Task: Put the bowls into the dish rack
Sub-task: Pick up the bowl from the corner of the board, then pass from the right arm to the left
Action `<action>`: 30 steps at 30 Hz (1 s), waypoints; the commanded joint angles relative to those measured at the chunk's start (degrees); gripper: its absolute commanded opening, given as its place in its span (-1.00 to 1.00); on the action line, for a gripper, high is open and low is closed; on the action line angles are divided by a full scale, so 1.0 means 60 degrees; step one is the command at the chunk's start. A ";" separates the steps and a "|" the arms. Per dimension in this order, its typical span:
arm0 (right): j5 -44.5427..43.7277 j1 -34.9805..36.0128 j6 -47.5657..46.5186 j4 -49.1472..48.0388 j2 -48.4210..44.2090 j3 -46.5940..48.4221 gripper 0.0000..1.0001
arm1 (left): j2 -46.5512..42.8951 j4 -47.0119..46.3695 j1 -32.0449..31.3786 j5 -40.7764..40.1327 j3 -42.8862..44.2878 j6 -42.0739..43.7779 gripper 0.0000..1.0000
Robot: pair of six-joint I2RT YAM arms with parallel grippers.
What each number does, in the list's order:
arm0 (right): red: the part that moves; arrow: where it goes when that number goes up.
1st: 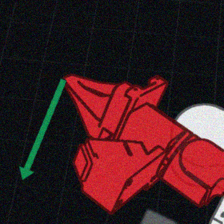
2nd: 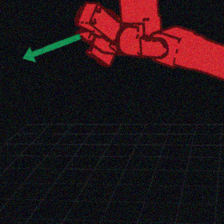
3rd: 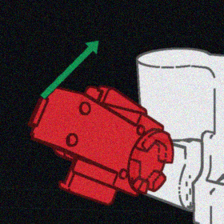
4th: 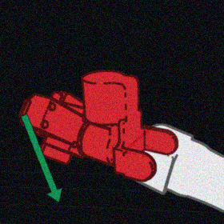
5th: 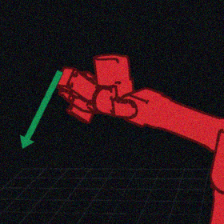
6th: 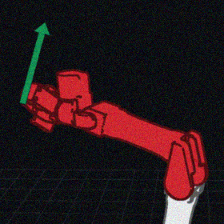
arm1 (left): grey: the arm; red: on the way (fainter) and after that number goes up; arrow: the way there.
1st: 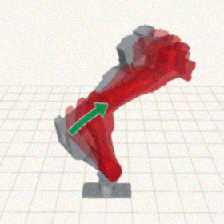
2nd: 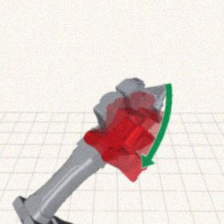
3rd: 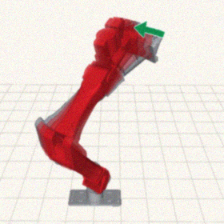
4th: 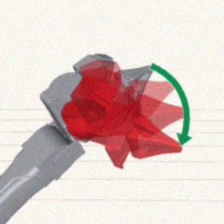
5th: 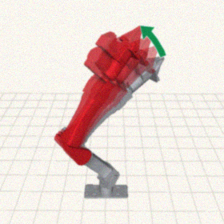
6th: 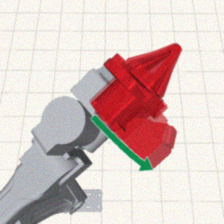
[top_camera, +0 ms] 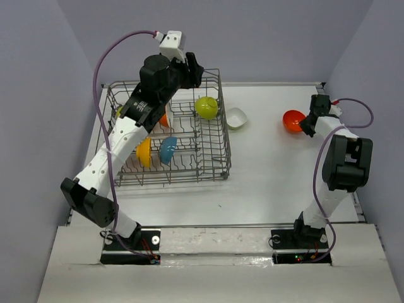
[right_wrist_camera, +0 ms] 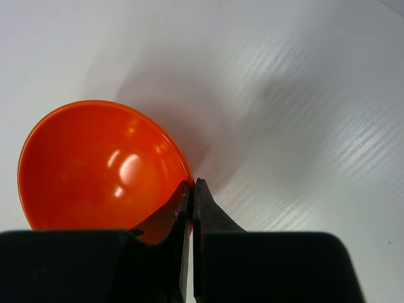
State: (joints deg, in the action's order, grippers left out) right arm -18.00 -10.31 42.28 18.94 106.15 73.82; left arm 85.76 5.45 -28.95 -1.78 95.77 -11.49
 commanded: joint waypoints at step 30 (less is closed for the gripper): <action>0.2575 0.3373 -0.3312 0.7493 -0.2750 0.7092 -0.98 | 0.2304 0.4847 -0.6938 -0.3673 0.3873 0.6337 0.27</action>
State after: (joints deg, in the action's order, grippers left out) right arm -3.46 7.88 24.40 57.34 90.37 115.83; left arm 101.69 33.06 -70.15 -24.34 119.15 22.26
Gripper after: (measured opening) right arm 0.044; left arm 0.636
